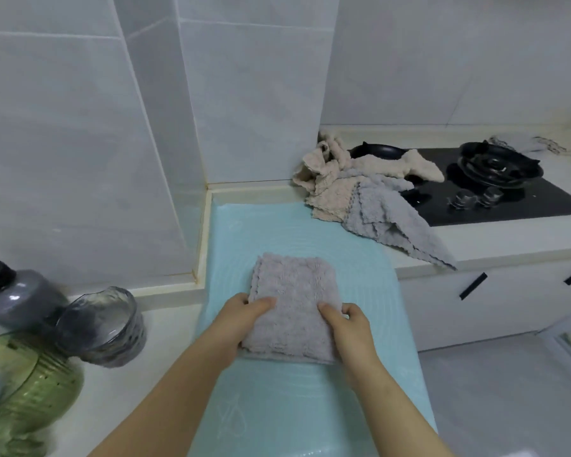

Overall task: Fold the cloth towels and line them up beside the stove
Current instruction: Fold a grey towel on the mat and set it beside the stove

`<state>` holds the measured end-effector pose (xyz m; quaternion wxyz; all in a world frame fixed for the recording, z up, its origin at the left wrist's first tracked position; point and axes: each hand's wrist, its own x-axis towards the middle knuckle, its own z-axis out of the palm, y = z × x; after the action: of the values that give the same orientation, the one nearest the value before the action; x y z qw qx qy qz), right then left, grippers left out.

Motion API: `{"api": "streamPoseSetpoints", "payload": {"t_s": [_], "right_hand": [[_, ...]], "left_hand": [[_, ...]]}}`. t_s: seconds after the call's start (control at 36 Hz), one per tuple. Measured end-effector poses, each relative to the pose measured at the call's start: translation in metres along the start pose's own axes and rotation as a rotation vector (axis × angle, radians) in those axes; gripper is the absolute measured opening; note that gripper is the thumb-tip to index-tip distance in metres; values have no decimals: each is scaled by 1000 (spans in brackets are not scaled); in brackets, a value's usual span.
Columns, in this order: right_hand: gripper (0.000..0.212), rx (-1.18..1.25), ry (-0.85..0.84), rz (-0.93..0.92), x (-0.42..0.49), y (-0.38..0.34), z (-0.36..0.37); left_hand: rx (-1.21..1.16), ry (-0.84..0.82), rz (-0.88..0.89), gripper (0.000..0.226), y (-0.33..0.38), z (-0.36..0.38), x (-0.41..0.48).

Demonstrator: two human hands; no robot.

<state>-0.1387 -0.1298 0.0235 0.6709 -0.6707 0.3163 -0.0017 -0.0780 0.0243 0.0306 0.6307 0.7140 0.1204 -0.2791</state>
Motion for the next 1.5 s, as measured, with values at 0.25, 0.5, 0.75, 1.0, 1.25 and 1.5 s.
{"api": "streamPoseSetpoints", "payload": {"t_s": [0.25,0.5,0.75,1.0,1.25,1.5], "right_hand": [[8,288,78,135,10,-8,-95],[10,576,170,128,44,-13,-237],[14,567,208,84,101,-34,-424],[21,526,170,85,166,-57,-559],[26,444,239,30,276,-82,-660],[34,485,260,45,404,-138,-745]], "left_hand": [[-103,-210,4,20,16,100,8],[-78,-376,55,37,40,261,35],[-114,-416,60,27,76,469,50],[-81,-444,73,23,120,614,80],[-65,-517,106,22,169,737,162],[18,-497,119,23,242,855,269]]}}
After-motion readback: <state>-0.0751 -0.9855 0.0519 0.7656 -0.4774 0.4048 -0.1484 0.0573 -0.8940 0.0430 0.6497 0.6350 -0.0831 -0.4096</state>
